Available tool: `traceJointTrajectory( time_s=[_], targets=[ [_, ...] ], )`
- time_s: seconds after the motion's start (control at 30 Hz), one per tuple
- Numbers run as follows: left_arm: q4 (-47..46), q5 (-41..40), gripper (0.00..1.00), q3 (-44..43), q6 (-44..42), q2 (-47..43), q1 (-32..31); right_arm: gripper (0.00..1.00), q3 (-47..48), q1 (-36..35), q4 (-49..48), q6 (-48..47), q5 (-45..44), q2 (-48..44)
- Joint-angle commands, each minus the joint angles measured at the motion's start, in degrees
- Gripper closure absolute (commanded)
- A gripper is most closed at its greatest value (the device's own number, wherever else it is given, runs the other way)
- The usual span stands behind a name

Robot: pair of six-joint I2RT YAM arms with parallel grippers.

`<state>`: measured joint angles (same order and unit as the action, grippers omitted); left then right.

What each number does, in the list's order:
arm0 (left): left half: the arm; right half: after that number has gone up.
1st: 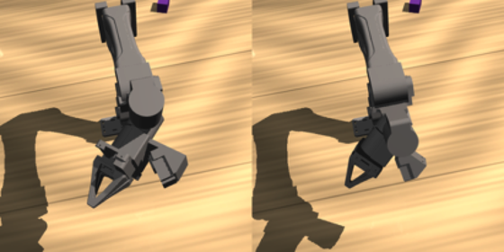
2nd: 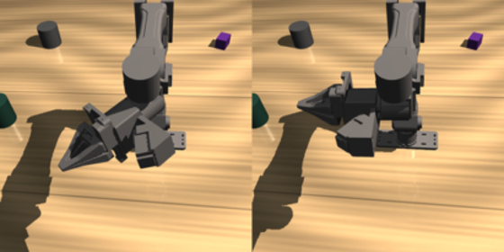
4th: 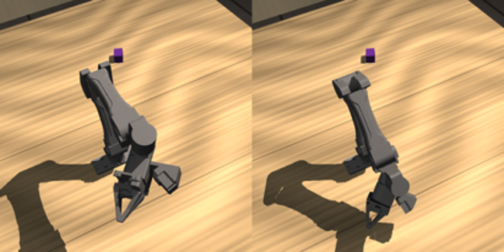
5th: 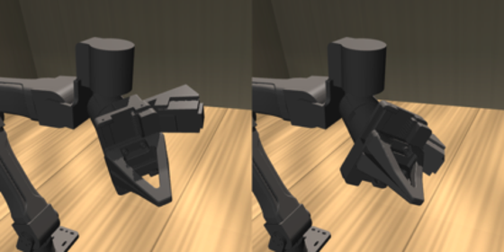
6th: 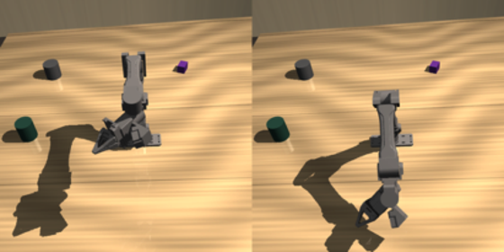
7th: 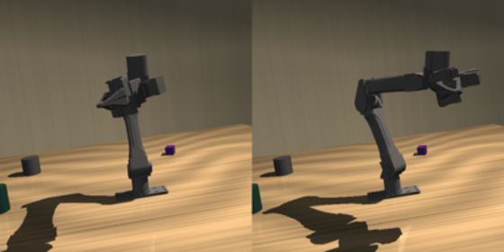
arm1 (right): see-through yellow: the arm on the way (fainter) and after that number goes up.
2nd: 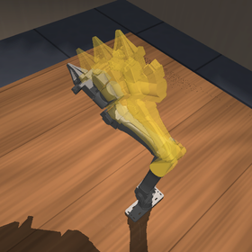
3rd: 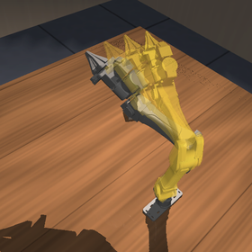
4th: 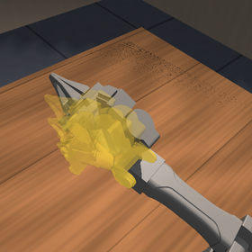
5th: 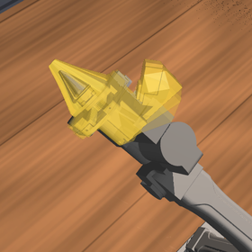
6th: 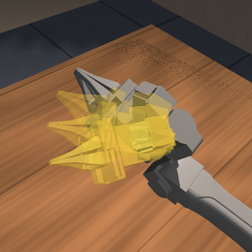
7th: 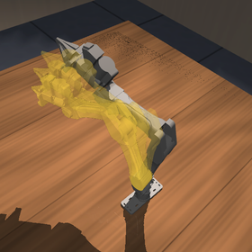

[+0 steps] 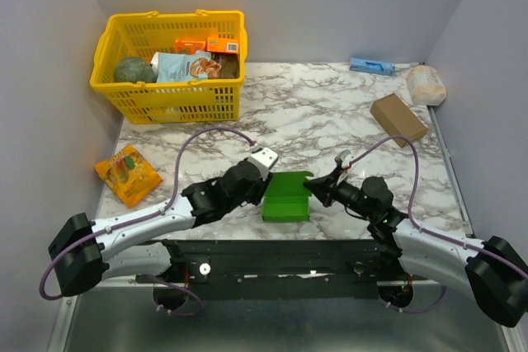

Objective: Fold the paper box

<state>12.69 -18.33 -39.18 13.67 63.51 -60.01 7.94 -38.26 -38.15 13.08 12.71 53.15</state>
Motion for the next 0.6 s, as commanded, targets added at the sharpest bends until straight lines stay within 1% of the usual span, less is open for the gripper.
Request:
traceJointTrajectory(
  time_s=[0.0,0.03,0.07,0.13,0.17,0.27,0.33,0.37,0.4,0.47,0.53,0.57],
  targets=[
    [-8.2,8.9,0.37,4.54,1.44,-7.85,8.4,0.94,0.32,-0.67,-8.69,-0.25,-0.32,1.26],
    [-8.81,11.71,0.27,5.59,1.88,-9.35,9.72,0.94,0.14,-0.67,-9.48,-0.16,0.03,1.26],
    [-10.47,13.65,0.23,7.52,1.89,-12.15,11.91,0.94,-0.21,-0.67,-9.75,-0.07,0.64,1.35],
    [-11.45,17.08,0.16,9.11,2.32,-14.36,13.33,0.94,-0.3,-0.67,-10.1,-0.16,1.26,1.52],
    [-11.72,17.18,0.14,9.9,2.85,-15.33,14.21,0.94,-0.47,-0.59,-10.27,-0.16,1.87,1.52],
    [-12.33,19.28,0.13,10.17,2.94,-14.73,15.44,0.95,-0.3,-0.59,-10.63,-0.07,4.33,1.26],
    [-13.73,22.71,0.12,10.26,2.5,-13.59,17.2,0.95,0.23,-0.59,-9.49,0.36,5.83,0.39],
    [-14.96,26.03,0.12,10.26,2.33,-12.28,17.81,0.95,0.23,-0.5,-9.49,0.63,6.97,0.03],
    [-15.41,26.93,0.13,10.09,2.24,-11.83,18.95,0.95,0.14,-0.59,-9.49,1.06,7.41,-0.23],
    [-15.5,27.12,0.14,10.0,2.15,-11.13,19.75,0.95,0.4,-0.59,-8.44,1.16,8.64,-1.54],
    [-15.85,26.94,0.2,10.44,2.32,-11.21,20.8,0.95,0.49,-0.59,-7.12,1.24,9.0,-2.6],
    [-16.46,27.2,0.21,10.61,2.59,-11.65,20.98,0.95,0.49,-0.59,-6.85,1.33,9.35,-3.48]
  ],
)
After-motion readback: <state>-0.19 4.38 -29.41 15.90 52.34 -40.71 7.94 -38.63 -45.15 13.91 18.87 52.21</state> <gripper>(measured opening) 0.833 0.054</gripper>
